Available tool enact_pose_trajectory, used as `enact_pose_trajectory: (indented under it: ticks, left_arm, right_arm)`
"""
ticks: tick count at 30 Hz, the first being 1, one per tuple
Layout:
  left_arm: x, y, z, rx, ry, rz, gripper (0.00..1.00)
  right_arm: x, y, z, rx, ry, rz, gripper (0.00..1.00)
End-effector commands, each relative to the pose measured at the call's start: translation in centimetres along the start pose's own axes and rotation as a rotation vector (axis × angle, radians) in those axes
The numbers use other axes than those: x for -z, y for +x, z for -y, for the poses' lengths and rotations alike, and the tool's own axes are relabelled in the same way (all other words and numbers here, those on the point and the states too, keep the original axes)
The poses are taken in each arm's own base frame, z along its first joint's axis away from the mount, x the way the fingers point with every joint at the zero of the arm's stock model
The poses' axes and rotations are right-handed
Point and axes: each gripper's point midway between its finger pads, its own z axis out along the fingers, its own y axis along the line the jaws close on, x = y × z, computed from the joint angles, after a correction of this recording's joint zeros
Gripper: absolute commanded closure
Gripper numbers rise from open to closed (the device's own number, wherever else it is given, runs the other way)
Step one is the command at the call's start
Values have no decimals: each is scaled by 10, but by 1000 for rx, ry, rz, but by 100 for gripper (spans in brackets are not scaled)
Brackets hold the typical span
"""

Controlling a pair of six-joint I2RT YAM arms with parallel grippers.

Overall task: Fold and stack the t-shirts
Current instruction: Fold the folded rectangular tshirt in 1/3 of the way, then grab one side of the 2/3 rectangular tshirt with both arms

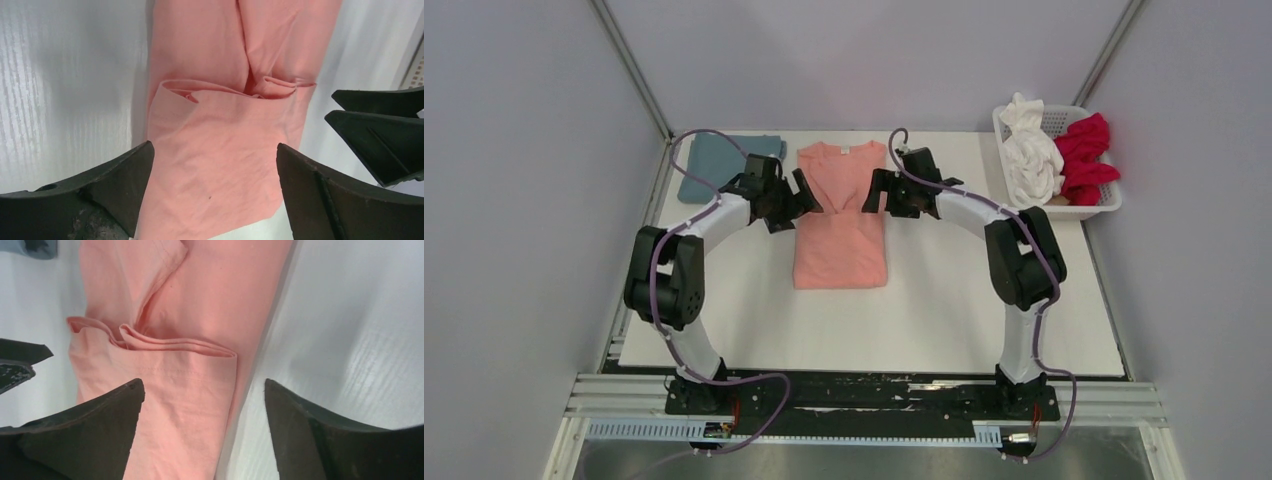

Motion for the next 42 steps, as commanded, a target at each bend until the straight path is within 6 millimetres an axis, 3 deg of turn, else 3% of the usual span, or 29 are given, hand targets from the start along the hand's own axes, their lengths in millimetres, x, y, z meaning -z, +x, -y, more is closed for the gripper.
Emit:
enact_pose_trajectory:
  ticks: [1, 2, 5, 11, 13, 16, 20, 22, 29, 33, 37, 39, 41, 42]
  left_arm:
    - [40, -21, 24, -41, 76, 101, 0]
    - [48, -15, 22, -38, 77, 106, 0]
    - [60, 7, 15, -11, 88, 79, 0]
    - [77, 76, -16, -1, 59, -14, 0]
    - [78, 104, -37, 2, 21, -51, 0]
    - [83, 122, -45, 20, 40, -53, 0]
    - [79, 137, -56, 47, 46, -62, 6]
    - [75, 141, -57, 54, 58, -74, 11]
    - [54, 148, -71, 59, 6, -125, 29]
    - [44, 148, -71, 69, 4, -140, 34]
    - [37, 146, -69, 73, 8, -151, 47]
    - [33, 143, -69, 73, 6, -146, 54]
    - [29, 143, -72, 69, -19, -153, 67]
    - [27, 144, -74, 70, -35, -165, 84]
  right_arm:
    - [35, -32, -16, 35, -4, 114, 7]
    - [44, -23, -16, 36, -3, 110, 1]
    - [59, 10, -19, 25, -42, 58, 0]
    - [87, 96, -25, -13, -126, -68, 0]
    - [96, 113, -28, -28, -169, -85, 3]
    - [102, 130, -27, -44, -191, -89, 11]
    - [95, 151, -18, -92, -182, -135, 32]
    - [91, 155, -19, -94, -195, -139, 40]
    - [75, 157, -16, -87, -196, -147, 44]
    - [66, 161, -17, -91, -197, -168, 49]
    - [58, 167, -15, -97, -193, -190, 53]
    - [55, 168, -14, -99, -190, -198, 59]
    - [53, 170, -12, -102, -186, -204, 67]
    - [53, 170, -12, -102, -186, -206, 69]
